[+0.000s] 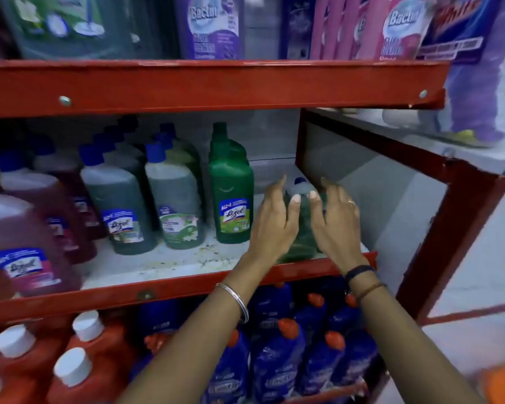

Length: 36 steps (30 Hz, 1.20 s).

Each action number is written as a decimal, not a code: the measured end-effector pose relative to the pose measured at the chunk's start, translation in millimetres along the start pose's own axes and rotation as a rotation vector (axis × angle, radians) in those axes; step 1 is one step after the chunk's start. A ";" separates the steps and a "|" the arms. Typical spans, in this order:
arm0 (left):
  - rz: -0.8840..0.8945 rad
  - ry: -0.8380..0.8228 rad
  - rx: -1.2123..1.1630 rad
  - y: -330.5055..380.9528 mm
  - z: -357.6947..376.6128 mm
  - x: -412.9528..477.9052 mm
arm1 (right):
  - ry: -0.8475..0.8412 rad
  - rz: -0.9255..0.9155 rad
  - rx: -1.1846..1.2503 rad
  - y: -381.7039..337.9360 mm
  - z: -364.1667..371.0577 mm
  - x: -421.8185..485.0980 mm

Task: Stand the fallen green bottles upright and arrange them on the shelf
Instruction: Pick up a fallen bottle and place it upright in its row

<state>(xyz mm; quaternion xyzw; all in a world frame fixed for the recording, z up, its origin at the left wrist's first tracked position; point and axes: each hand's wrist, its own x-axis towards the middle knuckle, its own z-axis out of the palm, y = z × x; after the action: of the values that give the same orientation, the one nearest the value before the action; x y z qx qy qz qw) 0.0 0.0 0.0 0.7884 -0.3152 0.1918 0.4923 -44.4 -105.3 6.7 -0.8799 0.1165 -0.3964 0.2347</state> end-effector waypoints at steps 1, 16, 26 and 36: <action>-0.060 -0.023 -0.013 -4.7 8.6 4.7 | -0.020 0.043 -0.004 6.8 0.6 4.6; -0.754 -0.132 -0.346 -5.2 51.3 39.3 | -0.496 0.615 0.266 40.5 29.4 62.5; -0.552 -0.093 -0.690 -6.7 -18.0 -14.1 | -0.250 0.594 0.804 -14.2 32.4 -4.4; -0.400 -0.017 -0.504 -34.7 -148.1 -90.9 | -0.243 0.340 1.043 -135.0 65.5 -87.0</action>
<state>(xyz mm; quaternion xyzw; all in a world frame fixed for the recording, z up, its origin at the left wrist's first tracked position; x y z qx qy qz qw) -41.2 171.8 -13.0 0.6895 -0.1954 0.0005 0.6974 -49.9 66.1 -18.8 -0.6556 0.0173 -0.2536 0.7110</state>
